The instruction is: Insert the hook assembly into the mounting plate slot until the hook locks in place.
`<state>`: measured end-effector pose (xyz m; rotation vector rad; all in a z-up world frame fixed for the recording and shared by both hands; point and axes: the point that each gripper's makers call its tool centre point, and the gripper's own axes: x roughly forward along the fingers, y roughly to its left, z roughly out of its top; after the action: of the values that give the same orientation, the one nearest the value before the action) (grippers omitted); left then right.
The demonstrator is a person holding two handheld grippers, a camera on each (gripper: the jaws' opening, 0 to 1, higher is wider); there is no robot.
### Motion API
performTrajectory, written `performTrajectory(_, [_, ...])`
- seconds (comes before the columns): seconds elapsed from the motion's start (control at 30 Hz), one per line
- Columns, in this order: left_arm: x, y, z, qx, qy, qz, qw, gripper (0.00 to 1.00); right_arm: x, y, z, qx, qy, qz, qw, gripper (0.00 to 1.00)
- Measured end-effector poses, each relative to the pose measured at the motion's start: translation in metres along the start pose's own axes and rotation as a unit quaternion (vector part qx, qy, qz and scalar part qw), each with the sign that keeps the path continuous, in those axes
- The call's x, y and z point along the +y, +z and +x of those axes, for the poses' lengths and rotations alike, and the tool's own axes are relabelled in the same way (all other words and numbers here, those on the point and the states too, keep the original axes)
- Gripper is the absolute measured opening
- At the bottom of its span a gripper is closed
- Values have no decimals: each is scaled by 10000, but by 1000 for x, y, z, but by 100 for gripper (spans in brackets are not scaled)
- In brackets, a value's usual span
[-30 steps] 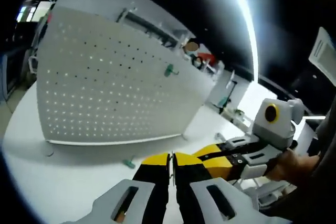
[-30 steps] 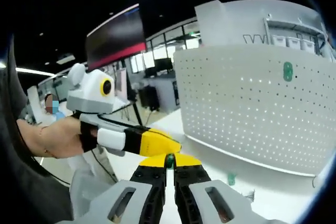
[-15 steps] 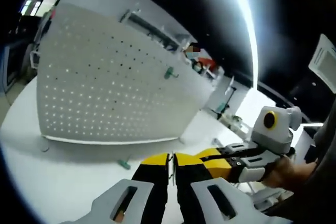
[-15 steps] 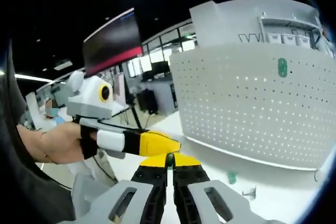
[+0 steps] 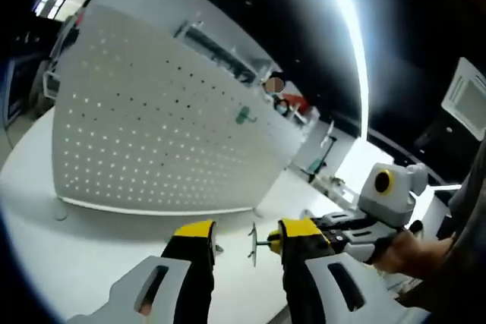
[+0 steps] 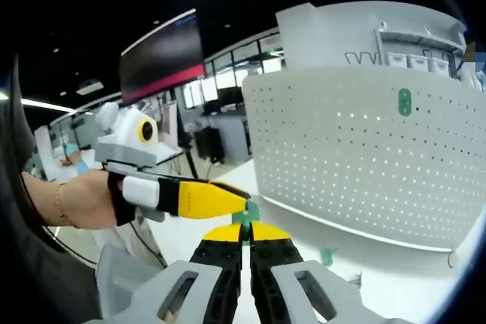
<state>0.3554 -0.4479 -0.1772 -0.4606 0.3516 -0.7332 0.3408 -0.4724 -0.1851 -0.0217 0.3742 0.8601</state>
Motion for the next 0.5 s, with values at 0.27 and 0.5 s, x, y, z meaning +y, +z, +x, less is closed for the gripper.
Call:
performTrajectory(0.27, [-1,8,-3,-205,-93,156,9996,69,-15,3,-4,-60,-183,14,9998,0])
performTrajectory(0.5, [-16,0,5,-47,-267,301,9992,100,-14,-4,-1,23,-156,-29,9999,0])
